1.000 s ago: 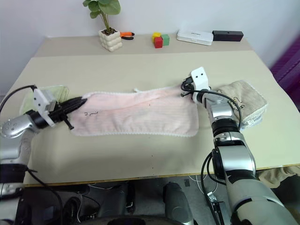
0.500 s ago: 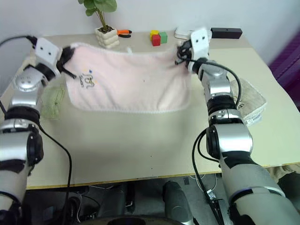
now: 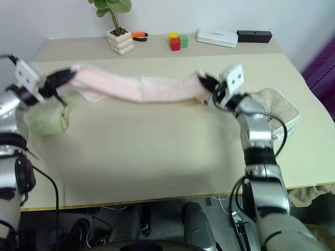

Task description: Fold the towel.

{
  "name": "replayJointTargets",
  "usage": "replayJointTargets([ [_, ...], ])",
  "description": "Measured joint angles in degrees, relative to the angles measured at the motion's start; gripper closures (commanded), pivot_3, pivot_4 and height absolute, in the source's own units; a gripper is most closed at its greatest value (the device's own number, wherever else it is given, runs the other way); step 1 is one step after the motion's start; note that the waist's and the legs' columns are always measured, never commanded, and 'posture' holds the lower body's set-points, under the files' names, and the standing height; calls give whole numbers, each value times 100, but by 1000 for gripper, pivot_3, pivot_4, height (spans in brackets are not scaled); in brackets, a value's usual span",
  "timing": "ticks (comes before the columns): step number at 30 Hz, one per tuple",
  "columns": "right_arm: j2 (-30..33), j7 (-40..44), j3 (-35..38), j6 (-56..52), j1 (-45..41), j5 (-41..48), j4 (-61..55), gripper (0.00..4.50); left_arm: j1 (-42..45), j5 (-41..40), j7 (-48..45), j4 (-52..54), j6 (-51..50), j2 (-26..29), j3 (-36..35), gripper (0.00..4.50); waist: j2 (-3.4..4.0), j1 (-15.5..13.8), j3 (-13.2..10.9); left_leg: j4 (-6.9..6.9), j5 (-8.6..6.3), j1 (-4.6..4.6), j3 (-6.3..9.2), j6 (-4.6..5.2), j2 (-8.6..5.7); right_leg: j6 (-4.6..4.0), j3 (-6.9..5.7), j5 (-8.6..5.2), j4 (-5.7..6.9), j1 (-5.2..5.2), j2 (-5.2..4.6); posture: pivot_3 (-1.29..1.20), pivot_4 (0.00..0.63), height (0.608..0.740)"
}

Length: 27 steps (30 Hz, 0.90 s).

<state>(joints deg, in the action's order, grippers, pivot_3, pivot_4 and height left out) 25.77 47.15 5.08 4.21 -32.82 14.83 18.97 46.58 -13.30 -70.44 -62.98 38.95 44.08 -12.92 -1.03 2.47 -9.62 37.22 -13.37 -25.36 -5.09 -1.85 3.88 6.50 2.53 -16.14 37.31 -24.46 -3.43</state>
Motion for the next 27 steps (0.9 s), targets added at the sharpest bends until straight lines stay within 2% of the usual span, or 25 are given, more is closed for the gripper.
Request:
replayJointTargets([
  [6, 660, 528, -10, -437, 960, 235, -1344, 4425, -1069, -804, -1075, 1111, -629, 184, -277, 4500, -5, -12, 2, 13, -13, 8, 7, 24, 1, -1, 0, 0, 21, 5, 1, 0, 150, 735],
  [15, 1125, 1368, -298, -401, 1727, 185, -1561, 4425, -2466, -1045, -1426, 2299, -1264, 326, -365, 4500, -6, -62, 5, 21, -15, 12, 9, 26, 0, -1, 0, 0, 24, 12, 1, 0, 150, 735],
  [16, 1129, 1394, -378, -354, 1744, 98, -1489, 3842, -2545, -1051, -1390, 2408, -1312, 320, -366, 4500, -6, -70, 5, 23, -15, 12, 10, 26, 0, -2, 0, 0, 26, 12, 2, 0, 150, 735],
  [17, 1137, 1409, -441, -306, 1772, 28, -1465, 3563, -2605, -1056, -1344, 2532, -1355, 313, -365, 4500, -6, -84, 5, 23, -15, 12, 10, 26, 0, -2, 0, 0, 27, 12, 2, 0, 150, 735],
  [21, 1162, 1393, -675, -74, 1848, -344, -1467, 1588, -2881, -1109, -1176, 3009, -1487, 258, -368, 4500, -6, -163, 5, 28, -15, 13, 10, 26, 0, -2, 1, 0, 30, 12, 2, 0, 150, 735],
  [27, 1405, 1430, -678, -128, 1664, -427, -1474, 1588, -3027, -1111, -1074, 3202, -1600, 236, -367, 4500, -6, -187, 5, 47, -17, 12, 10, 29, 0, -3, 1, -1, 41, 13, 2, 0, 150, 735],
])
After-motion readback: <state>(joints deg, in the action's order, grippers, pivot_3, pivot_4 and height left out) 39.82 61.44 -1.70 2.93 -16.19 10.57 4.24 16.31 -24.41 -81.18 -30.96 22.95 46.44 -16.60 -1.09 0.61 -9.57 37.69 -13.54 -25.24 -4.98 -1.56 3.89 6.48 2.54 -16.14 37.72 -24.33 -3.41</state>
